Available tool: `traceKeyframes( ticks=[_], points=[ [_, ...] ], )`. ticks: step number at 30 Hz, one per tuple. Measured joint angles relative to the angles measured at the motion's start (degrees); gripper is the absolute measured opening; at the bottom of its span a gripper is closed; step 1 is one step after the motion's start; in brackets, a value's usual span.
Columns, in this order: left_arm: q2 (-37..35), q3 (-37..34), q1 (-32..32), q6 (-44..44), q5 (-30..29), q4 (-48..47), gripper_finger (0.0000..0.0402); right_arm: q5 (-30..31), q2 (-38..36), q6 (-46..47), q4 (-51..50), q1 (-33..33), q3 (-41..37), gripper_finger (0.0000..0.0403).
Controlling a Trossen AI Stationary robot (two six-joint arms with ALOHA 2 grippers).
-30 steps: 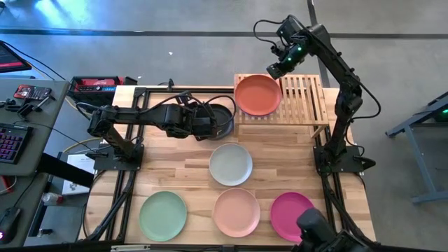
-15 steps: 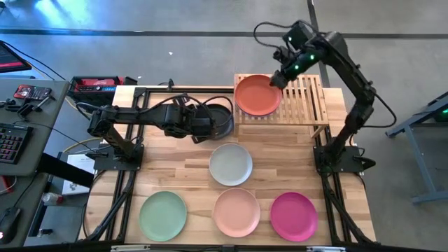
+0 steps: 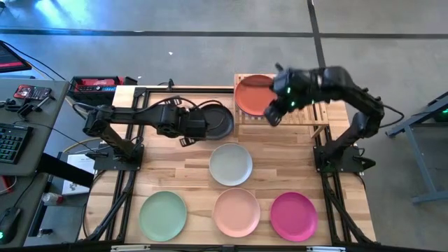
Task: Place and stack plates onto a shelf
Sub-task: Stack the pink plate on top of the orange plate on the shelf
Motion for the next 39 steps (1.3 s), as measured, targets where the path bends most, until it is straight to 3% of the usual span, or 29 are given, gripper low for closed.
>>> traceKeyframes(
  ticks=[4, 14, 25, 39],
  points=[
    [-3.08, -3.35, 0.00, 0.00, 0.28, -0.14, 0.0090, 5.08, 2.14, 10.32, 0.02, 8.61, 0.00, 0.0074],
    [-10.33, -10.75, 0.00, -0.02, 0.79, 1.69, 0.0090, 6.40, 10.73, 35.14, 0.00, 24.91, 0.00, 0.0074],
    [-13.99, -16.73, -0.03, 0.46, 10.76, 10.12, 0.0090, 1.70, 21.32, 56.11, 0.02, 35.45, 0.00, 0.0074],
    [-12.96, -16.87, -0.15, 9.13, 20.25, 21.87, 0.0090, -4.92, 32.02, 80.93, 0.02, 47.01, 0.00, 0.0074]
  ],
)
